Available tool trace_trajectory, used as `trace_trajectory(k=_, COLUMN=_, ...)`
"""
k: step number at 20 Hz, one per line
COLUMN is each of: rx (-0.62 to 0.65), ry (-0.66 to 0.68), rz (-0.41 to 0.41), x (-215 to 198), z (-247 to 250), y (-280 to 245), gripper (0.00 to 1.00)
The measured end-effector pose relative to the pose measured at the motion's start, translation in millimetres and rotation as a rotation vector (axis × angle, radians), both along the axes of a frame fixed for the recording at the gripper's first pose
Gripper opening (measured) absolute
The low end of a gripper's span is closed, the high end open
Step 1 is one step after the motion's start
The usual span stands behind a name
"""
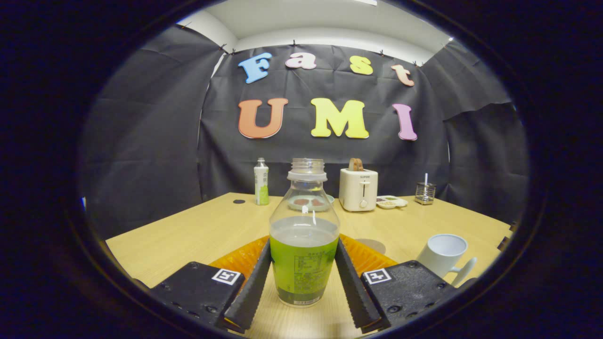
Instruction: Take the bottle from table, then pour the juice into the cup, finally place the bottle on the coaster
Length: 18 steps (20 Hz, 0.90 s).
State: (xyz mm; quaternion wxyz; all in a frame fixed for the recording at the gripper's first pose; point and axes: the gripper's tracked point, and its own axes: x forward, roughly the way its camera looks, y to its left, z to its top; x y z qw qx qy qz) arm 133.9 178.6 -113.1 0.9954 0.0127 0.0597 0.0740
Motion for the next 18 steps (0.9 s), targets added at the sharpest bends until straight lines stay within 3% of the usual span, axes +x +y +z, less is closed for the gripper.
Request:
trace_trajectory(k=5, rx=0.074, ry=0.021, rz=0.040, x=-10, z=12, y=3, gripper=0.80)
trace_trajectory(k=8, rx=0.156, ry=0.017, rz=0.014, x=-17, z=25, y=-8, gripper=0.80)
trace_trajectory(k=18, rx=0.548, ry=0.026, rz=0.114, x=-28, z=79, y=-23, gripper=0.79)
